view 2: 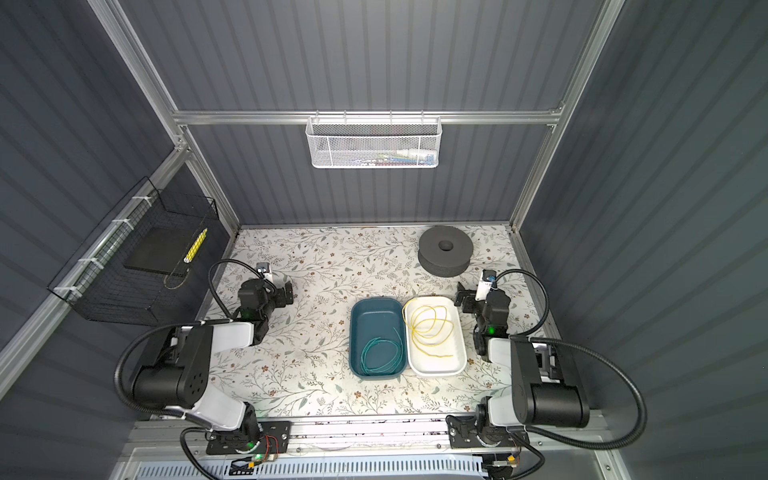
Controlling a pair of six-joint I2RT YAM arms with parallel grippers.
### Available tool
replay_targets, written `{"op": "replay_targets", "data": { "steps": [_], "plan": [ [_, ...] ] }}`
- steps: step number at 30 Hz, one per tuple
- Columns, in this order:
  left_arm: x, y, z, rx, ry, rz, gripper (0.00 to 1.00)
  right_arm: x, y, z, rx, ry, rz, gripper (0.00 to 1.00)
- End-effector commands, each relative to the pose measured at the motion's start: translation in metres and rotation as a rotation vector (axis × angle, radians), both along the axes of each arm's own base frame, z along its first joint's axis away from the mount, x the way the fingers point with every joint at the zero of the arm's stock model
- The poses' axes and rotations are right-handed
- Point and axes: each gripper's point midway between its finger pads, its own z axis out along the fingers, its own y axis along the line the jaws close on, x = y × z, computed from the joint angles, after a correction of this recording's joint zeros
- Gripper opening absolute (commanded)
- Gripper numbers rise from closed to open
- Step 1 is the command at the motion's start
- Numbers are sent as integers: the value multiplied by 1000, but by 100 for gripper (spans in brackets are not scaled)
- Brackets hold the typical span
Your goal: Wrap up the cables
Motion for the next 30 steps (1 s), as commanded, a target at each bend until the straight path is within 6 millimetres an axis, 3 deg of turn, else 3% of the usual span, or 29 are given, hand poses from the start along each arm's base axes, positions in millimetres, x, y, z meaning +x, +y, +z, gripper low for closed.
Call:
{"op": "replay_targets", "data": {
  "steps": [1, 3, 5, 8, 10, 11, 13, 15, 20, 23, 25, 30],
  "plan": [
    [-10, -3, 55, -63, -79, -1, 100, 4, 10, 41, -66, 0, -8, 99],
    [-19, -4, 90, -123, -124, 8, 99, 1, 17, 83, -101, -24, -57, 99],
    [-30, -3, 125, -223, -146, 38, 100, -11, 28, 141, -76, -65, -106, 99],
    [-50, 4, 153, -415, -99, 150, 99, -37, 43, 199, 175, -13, -94, 99],
    [-67, 11, 154, -516, -33, 250, 100, -59, 23, 213, 470, -41, -270, 99],
    [-74, 17, 151, -502, -9, 283, 99, -71, 13, 203, 564, -28, -343, 99],
    [-84, 19, 142, -502, 17, 307, 99, -78, 28, 205, 605, -69, -198, 95],
    [-87, 5, 137, -525, 72, 237, 99, -85, 31, 199, 605, 6, -194, 92],
    [-100, -26, 108, -629, 269, 145, 99, -92, 67, 139, 452, 474, -80, 90],
    [-111, -34, 87, -676, 348, 139, 99, -105, 74, 90, 298, 696, -96, 69],
    [-117, -40, 77, -702, 381, 121, 99, -118, 80, 70, 247, 770, -86, 63],
    [-124, -65, 48, -844, 445, 46, 97, -153, 127, 46, 308, 870, 126, 59]
  ]
}}
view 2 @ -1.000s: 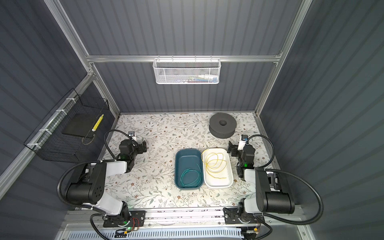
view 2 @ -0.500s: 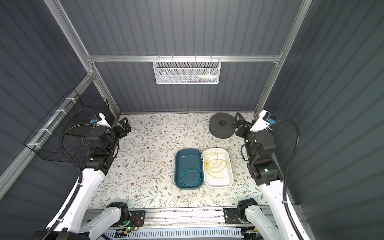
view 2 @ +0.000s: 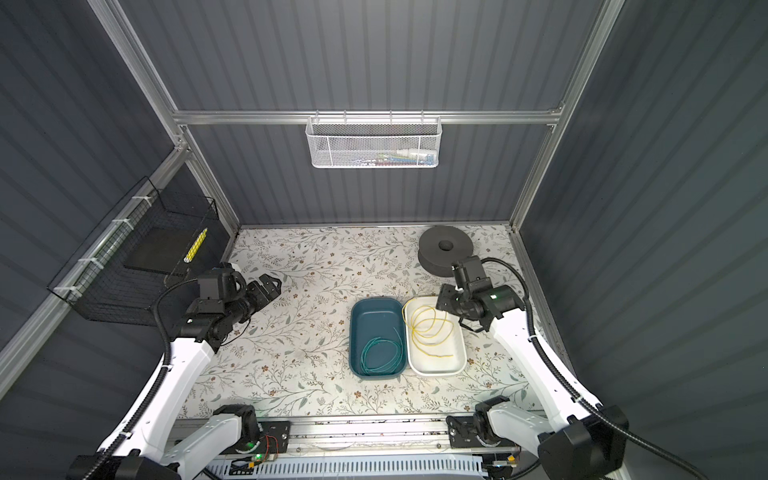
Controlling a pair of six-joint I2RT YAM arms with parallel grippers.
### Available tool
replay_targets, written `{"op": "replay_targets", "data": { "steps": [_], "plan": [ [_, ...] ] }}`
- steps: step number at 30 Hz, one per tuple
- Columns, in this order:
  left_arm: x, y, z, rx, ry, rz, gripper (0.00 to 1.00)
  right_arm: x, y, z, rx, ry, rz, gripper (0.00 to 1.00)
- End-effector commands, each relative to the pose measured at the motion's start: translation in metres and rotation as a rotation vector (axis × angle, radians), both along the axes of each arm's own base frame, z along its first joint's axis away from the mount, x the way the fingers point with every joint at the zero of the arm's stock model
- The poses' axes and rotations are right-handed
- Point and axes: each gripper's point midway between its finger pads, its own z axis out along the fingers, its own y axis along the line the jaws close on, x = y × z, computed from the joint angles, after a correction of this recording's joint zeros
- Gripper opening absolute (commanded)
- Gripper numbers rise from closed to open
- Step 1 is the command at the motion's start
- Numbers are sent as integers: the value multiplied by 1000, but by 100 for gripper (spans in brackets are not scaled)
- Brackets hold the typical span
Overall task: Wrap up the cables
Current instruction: 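Raise both arms forward, bringing the right gripper over the two trays, then push the teal and white trays toward the far wall with the right gripper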
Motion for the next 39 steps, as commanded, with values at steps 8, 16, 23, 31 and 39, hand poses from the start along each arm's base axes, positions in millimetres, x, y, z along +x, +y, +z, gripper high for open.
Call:
{"op": "replay_targets", "data": {
  "steps": [8, 16, 23, 31, 39],
  "plan": [
    [-15, -73, -49, -265, 57, -232, 90, -71, 47, -21, 26, 162, 187, 49],
    [-19, -117, -64, -283, 109, -346, 89, -66, 89, -45, -89, 240, 282, 42],
    [-26, -112, -59, -257, 93, -352, 89, -52, 101, -64, -146, 253, 280, 45],
    [-32, -108, -61, -245, 101, -341, 90, -42, 105, -85, -205, 282, 288, 45],
    [-32, -107, -62, -234, 111, -336, 90, -41, 105, -99, -215, 296, 274, 38]
  ]
}}
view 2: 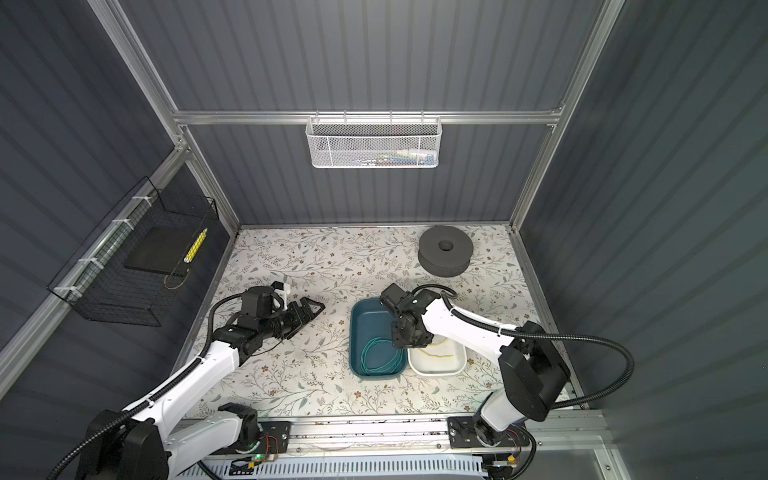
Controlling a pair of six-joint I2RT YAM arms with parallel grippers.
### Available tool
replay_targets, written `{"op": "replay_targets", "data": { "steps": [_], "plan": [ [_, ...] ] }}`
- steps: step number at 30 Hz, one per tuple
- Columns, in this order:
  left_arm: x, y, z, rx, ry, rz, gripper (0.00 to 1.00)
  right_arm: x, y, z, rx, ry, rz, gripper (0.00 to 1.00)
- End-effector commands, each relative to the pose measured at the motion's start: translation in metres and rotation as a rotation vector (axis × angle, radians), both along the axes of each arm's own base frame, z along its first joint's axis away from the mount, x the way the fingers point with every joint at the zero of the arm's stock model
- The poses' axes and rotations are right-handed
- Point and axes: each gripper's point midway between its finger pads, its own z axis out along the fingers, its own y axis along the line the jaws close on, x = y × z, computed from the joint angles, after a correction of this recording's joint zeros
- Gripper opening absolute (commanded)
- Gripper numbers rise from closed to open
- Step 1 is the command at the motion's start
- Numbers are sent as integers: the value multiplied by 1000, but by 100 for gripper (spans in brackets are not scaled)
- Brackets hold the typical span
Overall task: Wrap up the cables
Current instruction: 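Push the teal and white trays toward the far wall with the right gripper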
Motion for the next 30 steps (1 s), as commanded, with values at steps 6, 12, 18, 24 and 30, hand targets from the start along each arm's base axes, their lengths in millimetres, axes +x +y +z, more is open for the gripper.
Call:
{"op": "replay_targets", "data": {
  "steps": [6, 12, 18, 24, 30],
  "plan": [
    [-6, 3, -1, 27, 8, -5, 90, 2, -2, -7, -11, -17, -19, 34],
    [-8, 5, 0, 31, 7, -1, 90, -5, -8, -14, -12, -1, -45, 33],
    [-8, 3, -3, 13, 13, 1, 91, -20, -13, -18, -15, 13, -72, 33],
    [-7, 1, -6, 1, 19, -3, 91, -31, -18, -18, -57, 1, -104, 32],
    [-6, 1, -6, 6, 22, -6, 91, -37, -19, -17, -45, -7, -134, 31]
  ]
}}
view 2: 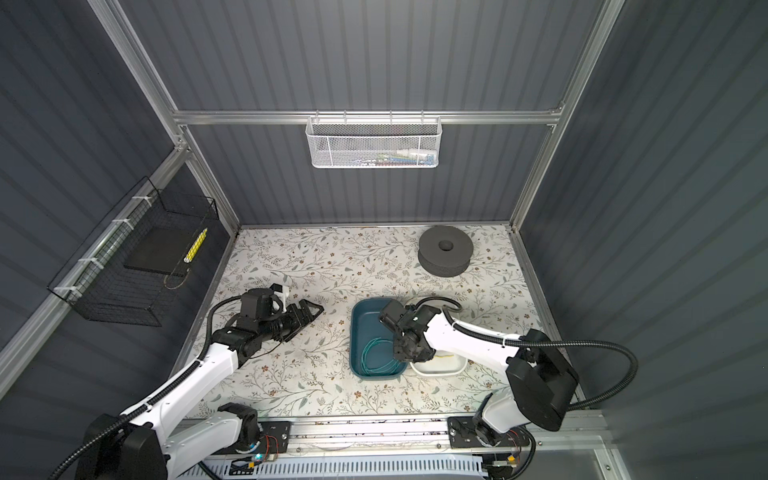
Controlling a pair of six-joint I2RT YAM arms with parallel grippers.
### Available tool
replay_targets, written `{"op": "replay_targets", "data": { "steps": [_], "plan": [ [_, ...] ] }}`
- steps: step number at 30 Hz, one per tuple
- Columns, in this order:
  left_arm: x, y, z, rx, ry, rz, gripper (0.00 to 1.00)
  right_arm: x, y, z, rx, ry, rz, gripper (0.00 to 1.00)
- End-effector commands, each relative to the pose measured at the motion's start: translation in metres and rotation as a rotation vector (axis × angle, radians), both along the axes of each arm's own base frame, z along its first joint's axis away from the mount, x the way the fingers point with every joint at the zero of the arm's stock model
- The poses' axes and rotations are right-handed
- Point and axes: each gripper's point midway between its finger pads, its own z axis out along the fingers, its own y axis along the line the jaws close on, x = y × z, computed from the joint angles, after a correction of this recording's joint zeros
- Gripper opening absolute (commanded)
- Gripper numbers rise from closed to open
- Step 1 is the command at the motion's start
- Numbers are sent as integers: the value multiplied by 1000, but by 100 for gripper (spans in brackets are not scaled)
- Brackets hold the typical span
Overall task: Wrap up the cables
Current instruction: 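Push the teal and white trays toward the far wall with the right gripper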
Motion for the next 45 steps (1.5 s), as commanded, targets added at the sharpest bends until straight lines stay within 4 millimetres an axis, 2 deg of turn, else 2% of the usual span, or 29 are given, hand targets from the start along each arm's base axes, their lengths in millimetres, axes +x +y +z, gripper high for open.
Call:
{"op": "replay_targets", "data": {
  "steps": [1, 17, 25, 30, 33, 36, 42, 45],
  "plan": [
    [-2, -3, -2, -8, 9, -19, 91, -5, -10, -1, -31, -2, -46, 31],
    [-2, 1, 0, 20, 2, -14, 91, 6, -1, 2, -16, -43, -35, 18],
    [-1, 0, 7, 34, -9, -28, 92, 18, 4, 17, -37, -86, 19, 14],
    [0, 0, 13, 36, -19, -31, 92, 32, 16, 28, -36, -120, 65, 14],
    [0, 0, 14, 37, -21, -34, 92, 45, 26, 35, -40, -151, 100, 13],
    [0, 0, 16, 36, -24, -33, 92, 63, 46, 40, -22, -189, 135, 13],
    [-1, 1, 27, 42, -33, -40, 92, 121, 79, 50, -15, -283, 158, 10],
    [-4, 6, 34, 66, -45, -30, 92, 151, 88, 50, 4, -311, 142, 10]
  ]
}}
